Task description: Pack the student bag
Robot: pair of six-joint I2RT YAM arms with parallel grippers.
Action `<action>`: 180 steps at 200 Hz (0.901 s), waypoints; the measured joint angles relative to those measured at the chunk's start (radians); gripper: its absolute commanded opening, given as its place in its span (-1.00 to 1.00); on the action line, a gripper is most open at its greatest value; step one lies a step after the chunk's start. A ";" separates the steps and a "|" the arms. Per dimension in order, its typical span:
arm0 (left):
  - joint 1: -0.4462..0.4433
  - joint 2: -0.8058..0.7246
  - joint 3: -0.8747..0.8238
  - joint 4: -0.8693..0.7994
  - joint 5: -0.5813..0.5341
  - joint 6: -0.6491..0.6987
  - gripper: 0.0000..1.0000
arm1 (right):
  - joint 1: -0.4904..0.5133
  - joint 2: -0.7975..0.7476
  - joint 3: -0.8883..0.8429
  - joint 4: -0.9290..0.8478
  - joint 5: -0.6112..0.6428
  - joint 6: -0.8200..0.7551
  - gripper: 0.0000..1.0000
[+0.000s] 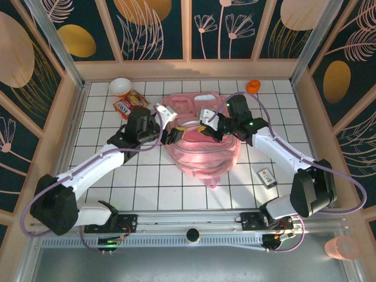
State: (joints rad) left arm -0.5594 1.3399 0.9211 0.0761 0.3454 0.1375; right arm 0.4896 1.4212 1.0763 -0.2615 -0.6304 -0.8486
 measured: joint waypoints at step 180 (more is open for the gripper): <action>-0.045 0.176 0.109 0.026 0.126 0.313 -0.43 | -0.069 -0.005 -0.006 0.019 -0.083 0.127 -0.93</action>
State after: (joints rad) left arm -0.6044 1.5158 1.0306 0.1020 0.4713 0.4507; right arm 0.4202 1.4158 1.0702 -0.2420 -0.7132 -0.7219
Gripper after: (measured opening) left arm 0.369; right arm 0.061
